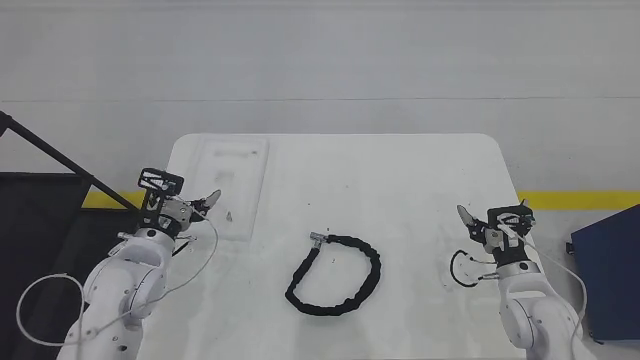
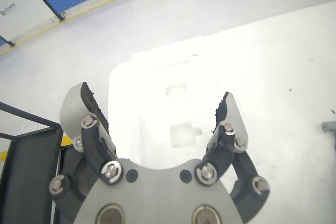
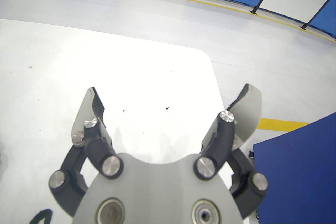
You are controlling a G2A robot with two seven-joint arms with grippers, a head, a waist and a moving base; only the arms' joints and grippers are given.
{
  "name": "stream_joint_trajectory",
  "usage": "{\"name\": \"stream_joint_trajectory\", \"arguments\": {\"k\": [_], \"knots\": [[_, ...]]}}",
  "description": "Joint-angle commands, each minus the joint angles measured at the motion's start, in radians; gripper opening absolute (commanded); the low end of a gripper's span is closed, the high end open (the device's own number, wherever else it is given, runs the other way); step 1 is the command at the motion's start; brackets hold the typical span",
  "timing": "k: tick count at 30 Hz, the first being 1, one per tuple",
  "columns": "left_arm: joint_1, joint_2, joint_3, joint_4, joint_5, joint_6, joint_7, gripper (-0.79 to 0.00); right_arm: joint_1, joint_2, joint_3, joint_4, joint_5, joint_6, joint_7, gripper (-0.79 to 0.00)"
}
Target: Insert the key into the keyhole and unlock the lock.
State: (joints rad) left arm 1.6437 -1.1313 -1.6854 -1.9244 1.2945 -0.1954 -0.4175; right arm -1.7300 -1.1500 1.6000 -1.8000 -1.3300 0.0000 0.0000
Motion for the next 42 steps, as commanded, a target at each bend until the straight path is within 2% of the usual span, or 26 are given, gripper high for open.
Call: {"name": "stream_joint_trajectory", "arguments": {"k": [1, 7, 12, 14, 28, 31, 36, 38, 42], "knots": [[-0.025, 0.008, -0.027, -0.033, -0.003, -0.065, -0.162, 0.0, 0.0, 0.0, 0.0, 0.0, 0.0, 0.0, 0.0, 0.0], [-0.131, 0.018, -0.01, -0.011, -0.045, -0.132, -0.451, 0.0, 0.0, 0.0, 0.0, 0.0, 0.0, 0.0, 0.0, 0.0], [-0.232, 0.024, 0.04, 0.029, -0.06, -0.167, -0.628, 0.0, 0.0, 0.0, 0.0, 0.0, 0.0, 0.0, 0.0, 0.0], [-0.268, 0.024, 0.053, 0.026, -0.088, -0.149, -0.69, 0.0, 0.0, 0.0, 0.0, 0.0, 0.0, 0.0, 0.0, 0.0], [-0.274, 0.024, 0.063, 0.025, -0.082, -0.143, -0.669, 0.0, 0.0, 0.0, 0.0, 0.0, 0.0, 0.0, 0.0, 0.0], [-0.304, 0.024, 0.053, 0.046, -0.159, -0.089, -0.791, 0.0, 0.0, 0.0, 0.0, 0.0, 0.0, 0.0, 0.0, 0.0], [-0.441, 0.026, 0.067, 0.055, -0.306, 0.051, -1.118, 0.0, 0.0, 0.0, 0.0, 0.0, 0.0, 0.0, 0.0, 0.0], [-0.455, 0.033, 0.104, 0.099, -0.34, 0.09, -1.118, 0.0, 0.0, 0.0, 0.0, 0.0, 0.0, 0.0, 0.0, 0.0], [-0.475, 0.067, 0.208, 0.148, -0.344, 0.134, -1.118, 0.0, 0.0, 0.0, 0.0, 0.0, 0.0, 0.0, 0.0, 0.0]]}}
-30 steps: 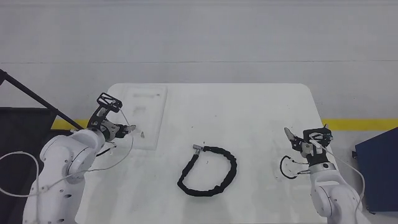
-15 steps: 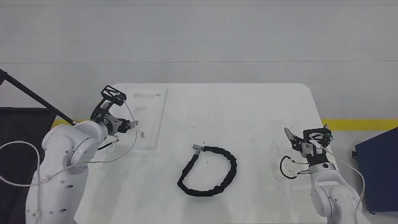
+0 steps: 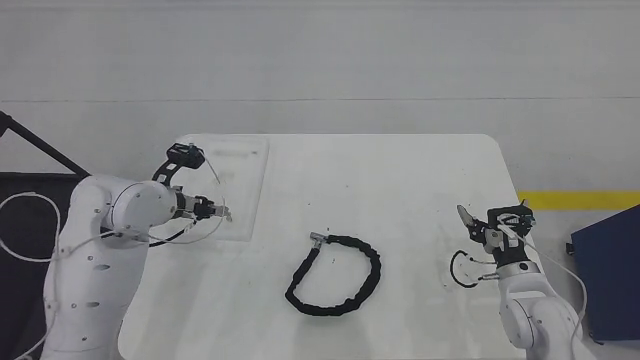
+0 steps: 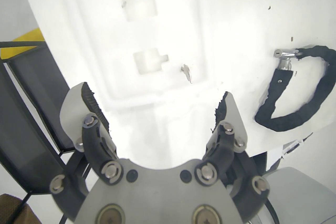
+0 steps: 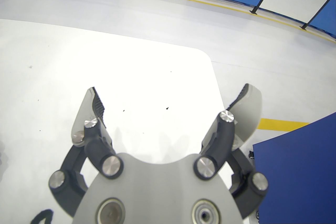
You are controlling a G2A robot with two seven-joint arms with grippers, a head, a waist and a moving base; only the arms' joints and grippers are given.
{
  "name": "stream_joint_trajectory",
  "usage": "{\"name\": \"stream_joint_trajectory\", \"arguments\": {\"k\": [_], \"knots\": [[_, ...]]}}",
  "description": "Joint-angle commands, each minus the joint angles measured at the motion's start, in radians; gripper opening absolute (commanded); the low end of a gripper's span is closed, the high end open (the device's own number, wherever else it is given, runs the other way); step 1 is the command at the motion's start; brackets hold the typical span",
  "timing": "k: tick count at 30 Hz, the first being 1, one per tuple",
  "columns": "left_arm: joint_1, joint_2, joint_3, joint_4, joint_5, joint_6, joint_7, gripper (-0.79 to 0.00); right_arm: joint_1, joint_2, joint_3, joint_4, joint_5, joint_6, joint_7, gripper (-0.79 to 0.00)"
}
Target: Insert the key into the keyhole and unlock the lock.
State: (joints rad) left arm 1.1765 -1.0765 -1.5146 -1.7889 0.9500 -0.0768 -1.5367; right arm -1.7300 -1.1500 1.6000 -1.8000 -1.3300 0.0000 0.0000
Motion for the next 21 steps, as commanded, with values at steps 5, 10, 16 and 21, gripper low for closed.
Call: {"name": "stream_joint_trajectory", "arguments": {"k": [5, 10, 16, 21], "knots": [[-0.081, 0.051, 0.15, 0.064, -0.028, 0.095, 0.001, 0.0, 0.0, 0.0, 0.0, 0.0, 0.0, 0.0, 0.0, 0.0], [-0.166, 0.082, 0.25, 0.134, -0.124, 0.174, 0.001, 0.0, 0.0, 0.0, 0.0, 0.0, 0.0, 0.0, 0.0, 0.0], [-0.248, 0.146, 0.386, 0.178, -0.218, 0.239, 0.001, 0.0, 0.0, 0.0, 0.0, 0.0, 0.0, 0.0, 0.0, 0.0], [-0.318, 0.192, 0.495, 0.207, -0.284, 0.29, 0.001, 0.0, 0.0, 0.0, 0.0, 0.0, 0.0, 0.0, 0.0, 0.0]]}}
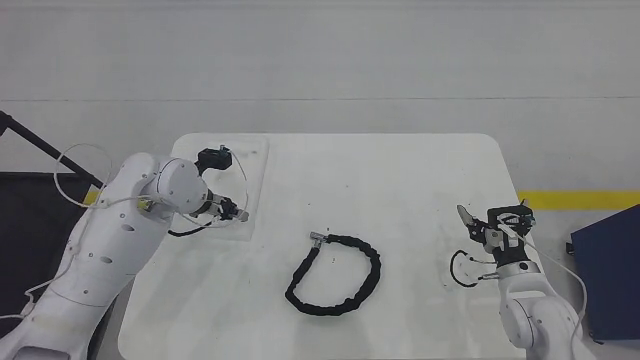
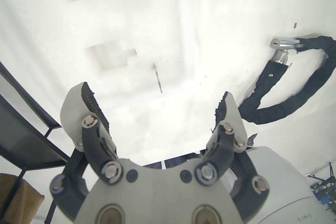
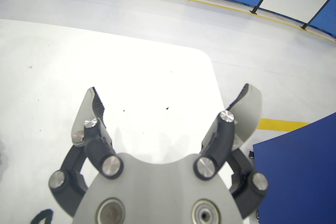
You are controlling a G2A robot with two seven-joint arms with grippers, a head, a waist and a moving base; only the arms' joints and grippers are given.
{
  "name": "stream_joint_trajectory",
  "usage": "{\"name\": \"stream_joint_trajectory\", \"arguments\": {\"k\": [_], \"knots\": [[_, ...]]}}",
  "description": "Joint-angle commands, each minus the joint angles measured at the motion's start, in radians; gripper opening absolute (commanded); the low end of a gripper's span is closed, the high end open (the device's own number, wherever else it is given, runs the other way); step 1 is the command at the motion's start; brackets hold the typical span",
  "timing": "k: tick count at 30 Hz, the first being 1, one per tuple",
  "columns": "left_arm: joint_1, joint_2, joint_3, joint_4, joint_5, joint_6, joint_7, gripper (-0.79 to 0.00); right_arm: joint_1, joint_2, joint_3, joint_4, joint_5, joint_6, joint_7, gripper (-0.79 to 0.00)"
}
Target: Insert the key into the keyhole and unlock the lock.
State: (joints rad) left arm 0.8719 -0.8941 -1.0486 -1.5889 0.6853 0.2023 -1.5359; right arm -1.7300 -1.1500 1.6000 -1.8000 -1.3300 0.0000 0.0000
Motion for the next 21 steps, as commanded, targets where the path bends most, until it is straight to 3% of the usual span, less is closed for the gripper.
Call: {"name": "stream_joint_trajectory", "arguments": {"k": [1, 4, 6, 7, 13, 21], "knots": [[-0.026, 0.016, 0.048, 0.009, -0.036, 0.02, 0.0, 0.0, 0.0, 0.0, 0.0, 0.0, 0.0, 0.0, 0.0, 0.0], [-0.058, 0.037, 0.101, 0.012, -0.076, 0.045, 0.0, -0.012, 0.0, 0.0, 0.0, 0.0, 0.0, 0.0, 0.0, 0.0], [-0.08, 0.048, 0.127, 0.014, -0.101, 0.066, 0.0, -0.129, 0.0, 0.0, 0.0, 0.0, 0.0, 0.0, 0.0, 0.0], [-0.089, 0.053, 0.134, 0.016, -0.116, 0.08, 0.0, -0.148, 0.0, 0.0, 0.0, 0.0, 0.0, 0.0, 0.0, 0.0], [-0.106, 0.065, 0.132, 0.034, -0.162, 0.102, 0.02, -0.092, 0.0, 0.0, 0.0, 0.0, 0.0, 0.0, 0.0, 0.0], [-0.035, 0.079, 0.103, 0.009, -0.168, 0.13, 0.049, -0.142, 0.0, 0.0, 0.0, 0.0, 0.0, 0.0, 0.0, 0.0]]}}
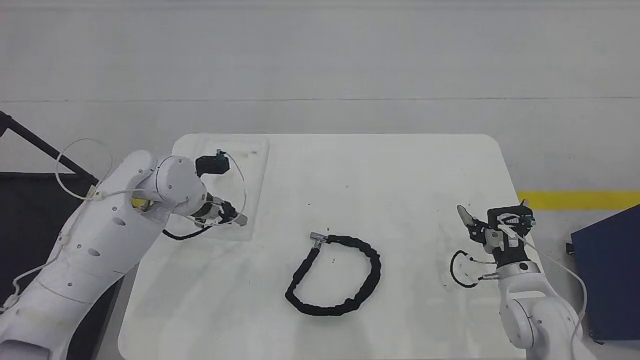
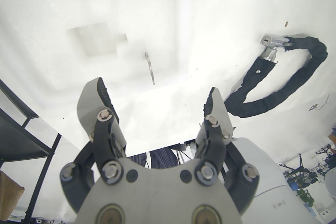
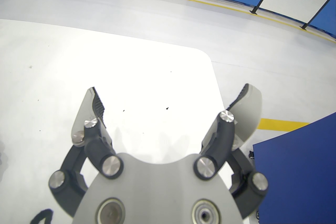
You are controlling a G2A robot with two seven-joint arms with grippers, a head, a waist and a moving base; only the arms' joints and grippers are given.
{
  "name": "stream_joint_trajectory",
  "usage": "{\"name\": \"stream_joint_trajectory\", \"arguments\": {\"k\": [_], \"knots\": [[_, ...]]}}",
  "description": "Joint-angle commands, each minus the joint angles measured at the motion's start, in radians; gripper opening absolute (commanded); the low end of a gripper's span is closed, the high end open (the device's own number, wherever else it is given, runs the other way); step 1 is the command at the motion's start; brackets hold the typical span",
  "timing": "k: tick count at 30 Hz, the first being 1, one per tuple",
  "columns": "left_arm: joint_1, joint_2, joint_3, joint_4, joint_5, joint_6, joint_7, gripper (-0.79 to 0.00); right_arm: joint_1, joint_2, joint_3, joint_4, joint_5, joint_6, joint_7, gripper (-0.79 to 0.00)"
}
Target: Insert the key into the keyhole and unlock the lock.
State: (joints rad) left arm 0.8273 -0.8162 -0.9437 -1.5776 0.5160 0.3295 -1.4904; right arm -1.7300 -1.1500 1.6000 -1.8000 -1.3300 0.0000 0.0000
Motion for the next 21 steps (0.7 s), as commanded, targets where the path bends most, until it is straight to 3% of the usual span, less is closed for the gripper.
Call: {"name": "stream_joint_trajectory", "arguments": {"k": [1, 7, 10, 16, 21], "knots": [[0.015, 0.001, -0.003, -0.003, 0.003, 0.003, 0.008, -0.154, 0.0, 0.0, 0.0, 0.0, 0.0, 0.0, 0.0, 0.0], [0.022, -0.004, 0.001, 0.011, 0.011, 0.008, 0.054, -0.336, 0.0, 0.0, 0.0, 0.0, 0.0, 0.0, 0.0, 0.0], [0.017, -0.008, 0.006, 0.023, 0.01, 0.007, 0.063, -0.385, 0.0, 0.0, 0.0, 0.0, 0.0, 0.0, 0.0, 0.0], [0.004, -0.017, 0.019, 0.043, 0.009, 0.004, 0.076, -0.397, 0.0, 0.0, 0.0, 0.0, 0.0, 0.0, 0.0, 0.0], [-0.011, -0.027, 0.035, 0.072, 0.006, -0.001, 0.084, -0.462, 0.0, 0.0, 0.0, 0.0, 0.0, 0.0, 0.0, 0.0]]}}
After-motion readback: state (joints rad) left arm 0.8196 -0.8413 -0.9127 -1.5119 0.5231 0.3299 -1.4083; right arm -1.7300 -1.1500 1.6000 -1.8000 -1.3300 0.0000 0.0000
